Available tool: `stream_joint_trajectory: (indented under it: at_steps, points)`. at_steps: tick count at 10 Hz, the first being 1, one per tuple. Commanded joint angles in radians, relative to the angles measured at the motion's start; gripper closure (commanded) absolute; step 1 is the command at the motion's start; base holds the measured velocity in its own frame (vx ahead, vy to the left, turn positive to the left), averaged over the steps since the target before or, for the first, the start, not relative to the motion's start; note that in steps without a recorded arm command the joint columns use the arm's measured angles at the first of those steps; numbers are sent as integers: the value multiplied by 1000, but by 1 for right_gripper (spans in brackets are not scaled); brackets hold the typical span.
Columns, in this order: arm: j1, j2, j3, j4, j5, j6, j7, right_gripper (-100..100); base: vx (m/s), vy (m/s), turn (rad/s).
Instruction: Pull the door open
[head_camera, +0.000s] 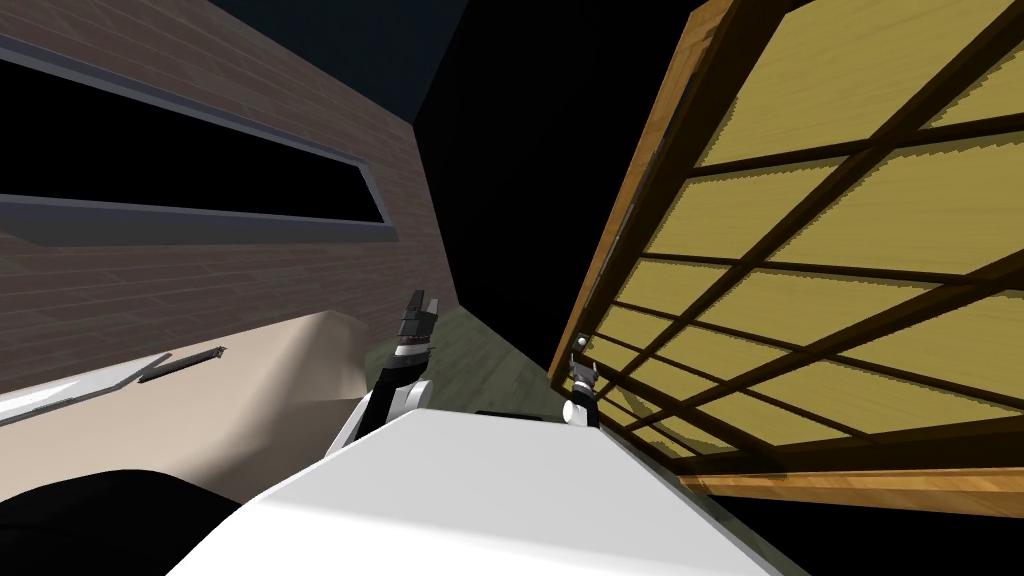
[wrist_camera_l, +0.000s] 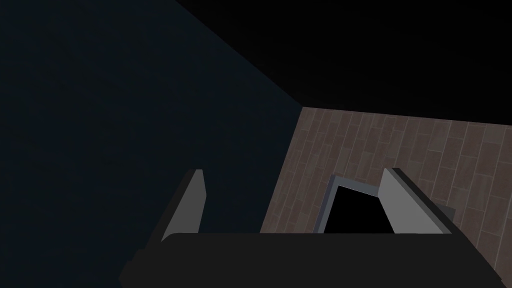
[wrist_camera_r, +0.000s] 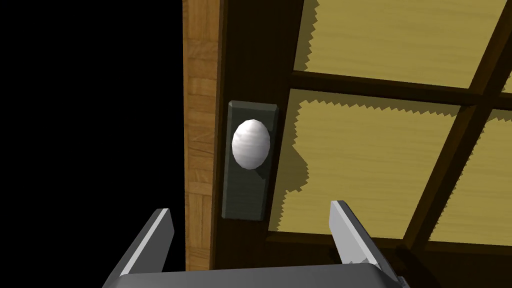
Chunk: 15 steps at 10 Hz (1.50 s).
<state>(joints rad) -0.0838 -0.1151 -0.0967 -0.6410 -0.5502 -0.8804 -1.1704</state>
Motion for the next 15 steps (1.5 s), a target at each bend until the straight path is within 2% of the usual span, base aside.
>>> stream_joint_trajectory:
  at_steps: [1,4,5,6,8,9,13,14,15]
  points:
    - [-2,4,5,-1,-17,1,-50,-100,-60,-13,48]
    - [-6,8,12,-1,-38,1,-109,-100,-41,0,29]
    - [-5,7,10,-2,-34,1,-95,-100,-17,1,5]
    - [9,-19,12,4,-36,-1,-130,-100,96,-4,42]
    - [9,-19,12,4,-36,-1,-130,-100,117,0,13]
    - [22,-46,14,9,-37,-4,-162,-100,142,4,40]
    - [43,-87,16,18,-38,-9,-211,-100,126,-7,30]
    - [54,-108,17,22,-39,-11,-235,-100,119,-18,42]
    - [58,-118,18,25,-39,-12,-247,-100,127,-9,31]
